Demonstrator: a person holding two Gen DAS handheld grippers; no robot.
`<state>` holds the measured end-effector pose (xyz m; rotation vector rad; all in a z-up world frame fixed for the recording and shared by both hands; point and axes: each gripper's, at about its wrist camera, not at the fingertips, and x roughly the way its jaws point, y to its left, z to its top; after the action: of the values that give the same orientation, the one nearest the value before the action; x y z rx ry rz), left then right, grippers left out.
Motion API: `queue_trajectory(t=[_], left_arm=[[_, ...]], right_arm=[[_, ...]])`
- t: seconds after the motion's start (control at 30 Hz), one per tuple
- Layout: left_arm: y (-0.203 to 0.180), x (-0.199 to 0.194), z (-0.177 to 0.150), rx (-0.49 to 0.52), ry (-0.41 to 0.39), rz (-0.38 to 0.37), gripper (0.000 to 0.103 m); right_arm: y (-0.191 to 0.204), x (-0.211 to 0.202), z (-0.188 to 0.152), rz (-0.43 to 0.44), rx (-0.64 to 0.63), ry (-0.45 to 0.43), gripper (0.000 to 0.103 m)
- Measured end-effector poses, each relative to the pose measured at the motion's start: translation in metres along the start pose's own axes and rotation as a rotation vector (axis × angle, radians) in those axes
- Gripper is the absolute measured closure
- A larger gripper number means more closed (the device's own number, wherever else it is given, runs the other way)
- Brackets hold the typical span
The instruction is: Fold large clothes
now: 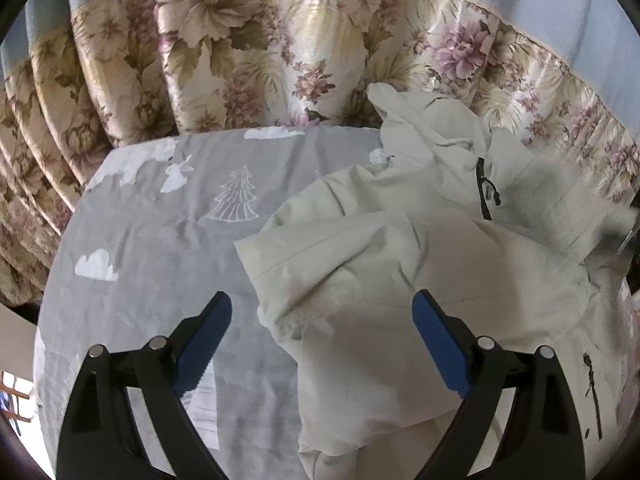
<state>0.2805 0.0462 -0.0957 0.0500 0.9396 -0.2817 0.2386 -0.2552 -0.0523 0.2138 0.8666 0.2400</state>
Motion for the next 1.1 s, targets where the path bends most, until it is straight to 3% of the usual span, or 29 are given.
queue_trajectory(t=[0.03,0.1,0.27,0.37,0.5,0.67,0.83,0.97,1.1], left_arm=[[0.000,0.001,-0.001,-0.008,0.006,-0.003,0.011],[-0.001,0.002,-0.002,-0.017,0.015,-0.013,0.011],[-0.030,0.000,0.002,0.009,0.013,-0.065,0.011],[-0.059,0.009,0.007,0.035,0.032,-0.122,0.011],[-0.111,0.035,0.010,0.081,0.076,-0.167,0.011],[-0.145,0.064,0.013,0.064,0.149,-0.210,0.011],[-0.152,0.062,0.015,0.051,0.145,-0.227,0.011],[-0.158,0.063,0.018,0.044,0.151,-0.240,0.011],[-0.174,0.068,0.019,0.057,0.165,-0.243,0.011]], right_arm=[[0.006,0.018,-0.009,-0.012,-0.013,0.051,0.074],[0.015,0.024,-0.018,-0.042,-0.063,0.065,0.072],[0.012,-0.050,-0.014,-0.028,-0.076,-0.072,0.037],[-0.013,-0.083,-0.013,-0.158,-0.081,-0.140,0.035],[-0.072,-0.094,-0.022,-0.262,0.046,-0.159,0.036],[-0.094,-0.106,-0.039,-0.213,0.089,-0.185,0.036],[-0.096,-0.134,-0.044,-0.141,0.091,-0.222,0.034],[-0.113,-0.159,-0.042,-0.221,0.118,-0.287,0.023],[-0.143,-0.138,-0.048,-0.242,0.181,-0.210,0.023]])
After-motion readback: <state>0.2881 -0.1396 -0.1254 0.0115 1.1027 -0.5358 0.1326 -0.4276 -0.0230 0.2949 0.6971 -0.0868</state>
